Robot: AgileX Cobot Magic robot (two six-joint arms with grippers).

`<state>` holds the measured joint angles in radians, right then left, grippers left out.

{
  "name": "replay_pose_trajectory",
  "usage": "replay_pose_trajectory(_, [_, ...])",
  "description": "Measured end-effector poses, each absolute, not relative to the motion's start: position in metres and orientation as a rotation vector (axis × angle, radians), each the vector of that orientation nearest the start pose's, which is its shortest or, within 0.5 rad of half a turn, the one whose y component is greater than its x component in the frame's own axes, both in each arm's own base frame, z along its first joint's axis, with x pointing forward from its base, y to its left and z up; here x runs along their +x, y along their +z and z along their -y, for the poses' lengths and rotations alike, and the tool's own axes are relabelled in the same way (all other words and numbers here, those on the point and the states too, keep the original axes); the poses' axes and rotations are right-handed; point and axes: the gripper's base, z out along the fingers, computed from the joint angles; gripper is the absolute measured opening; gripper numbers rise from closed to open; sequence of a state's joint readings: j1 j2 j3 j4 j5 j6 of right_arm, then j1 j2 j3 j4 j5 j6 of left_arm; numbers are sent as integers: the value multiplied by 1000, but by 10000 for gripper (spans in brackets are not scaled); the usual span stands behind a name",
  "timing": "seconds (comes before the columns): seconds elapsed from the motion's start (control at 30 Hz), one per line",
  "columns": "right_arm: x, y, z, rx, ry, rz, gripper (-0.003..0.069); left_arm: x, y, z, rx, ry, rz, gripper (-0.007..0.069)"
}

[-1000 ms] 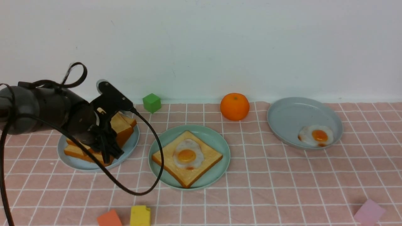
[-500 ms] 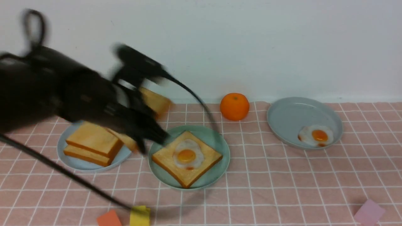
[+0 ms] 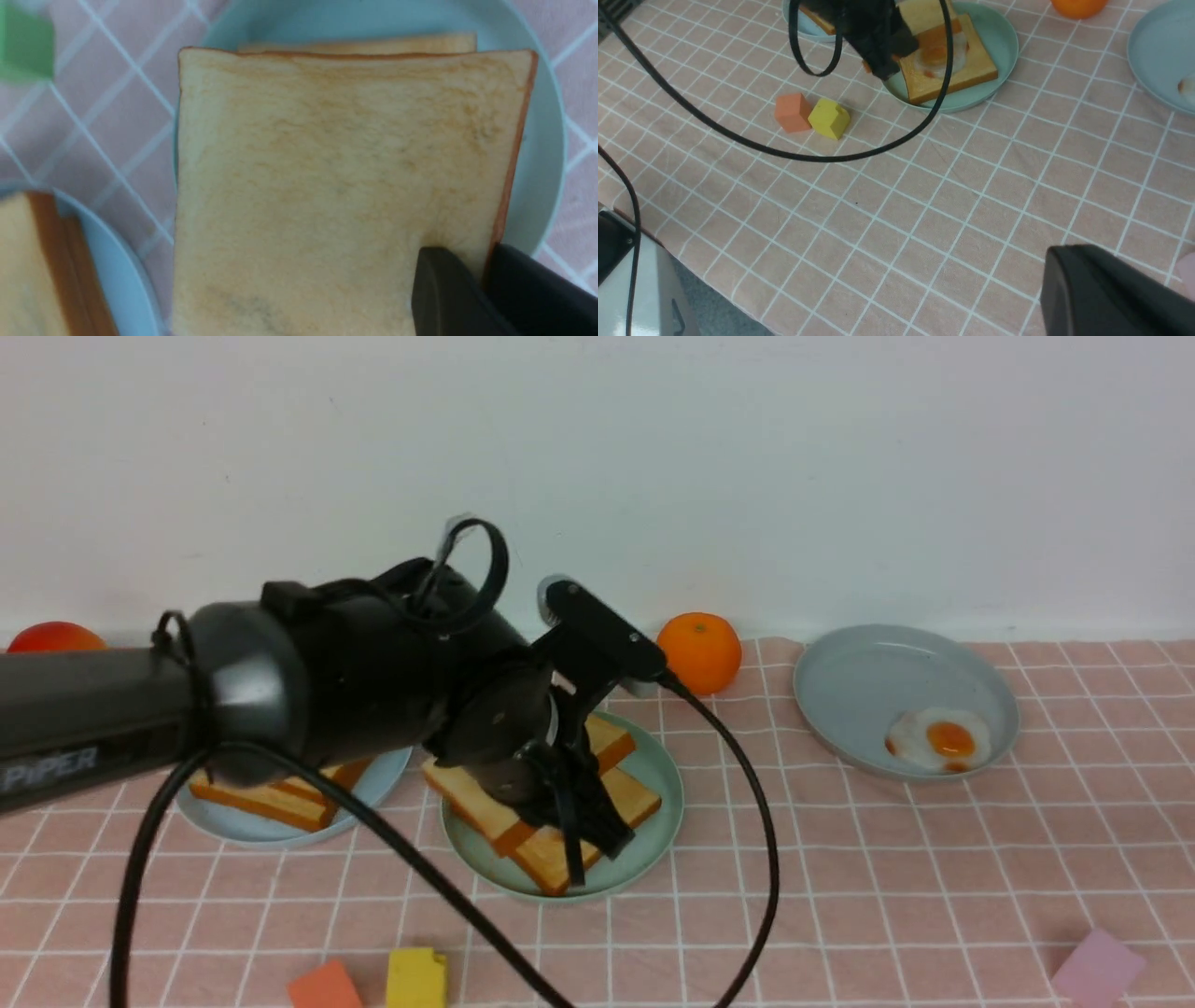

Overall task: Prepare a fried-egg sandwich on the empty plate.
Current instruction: Use the left arm to place a slice of bread on the fried egg in the middle

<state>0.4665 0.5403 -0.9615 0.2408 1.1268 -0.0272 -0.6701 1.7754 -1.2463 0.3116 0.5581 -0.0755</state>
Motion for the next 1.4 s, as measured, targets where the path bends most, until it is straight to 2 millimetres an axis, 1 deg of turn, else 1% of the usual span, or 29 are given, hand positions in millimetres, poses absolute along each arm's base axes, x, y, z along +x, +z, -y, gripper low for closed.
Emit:
replay_pose_trajectory(0.1, [44, 392, -44, -550, 542, -2144, 9, 311, 224, 228, 1055, 32, -2299, 95])
replay_pose_trajectory(0.27, [44, 392, -44, -550, 537, -2144, 11, 316, 204, 232, 1160, 65, -2290, 95])
replay_pose_trajectory(0.37, [44, 392, -44, -550, 535, -2144, 12, 317, 199, 234, 1173, 56, -2286, 95])
replay_pose_trajectory(0.8, [45, 392, -43, -545, 524, -2134, 14, 318, 197, 240, 1111, -32, -2297, 94])
replay_pose_trajectory(1.03, [45, 392, -43, -545, 521, -2133, 17, 319, 197, 242, 1104, -43, -2281, 94])
replay_pose_trajectory(1.23, [45, 392, -43, -545, 521, -2133, 21, 321, 184, 244, 1118, -35, -2301, 90])
replay_pose_trajectory(1.4, [45, 392, -43, -545, 521, -2133, 22, 322, 183, 244, 1091, -36, -2310, 90])
